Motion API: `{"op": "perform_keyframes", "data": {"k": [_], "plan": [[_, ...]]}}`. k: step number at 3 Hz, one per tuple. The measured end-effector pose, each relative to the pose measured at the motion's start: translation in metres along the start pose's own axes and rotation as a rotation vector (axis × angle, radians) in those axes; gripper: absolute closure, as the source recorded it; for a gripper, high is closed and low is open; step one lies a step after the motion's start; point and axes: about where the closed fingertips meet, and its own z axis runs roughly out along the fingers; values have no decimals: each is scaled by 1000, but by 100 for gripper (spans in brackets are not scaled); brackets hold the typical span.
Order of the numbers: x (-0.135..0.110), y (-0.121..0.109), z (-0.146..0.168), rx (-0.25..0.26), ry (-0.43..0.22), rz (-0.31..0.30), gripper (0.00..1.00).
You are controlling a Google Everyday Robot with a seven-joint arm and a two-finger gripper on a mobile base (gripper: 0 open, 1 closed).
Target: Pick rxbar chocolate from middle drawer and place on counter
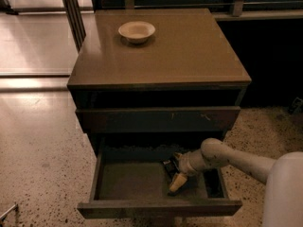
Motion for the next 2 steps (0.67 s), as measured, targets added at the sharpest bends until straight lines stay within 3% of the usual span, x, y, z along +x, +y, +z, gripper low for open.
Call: {"op": "perform_keyframes", "data": {"k": [1, 2], "plan": [[-8, 1, 11, -25, -9, -23, 22], [-10, 2, 14, -33, -7, -30, 45]]}}
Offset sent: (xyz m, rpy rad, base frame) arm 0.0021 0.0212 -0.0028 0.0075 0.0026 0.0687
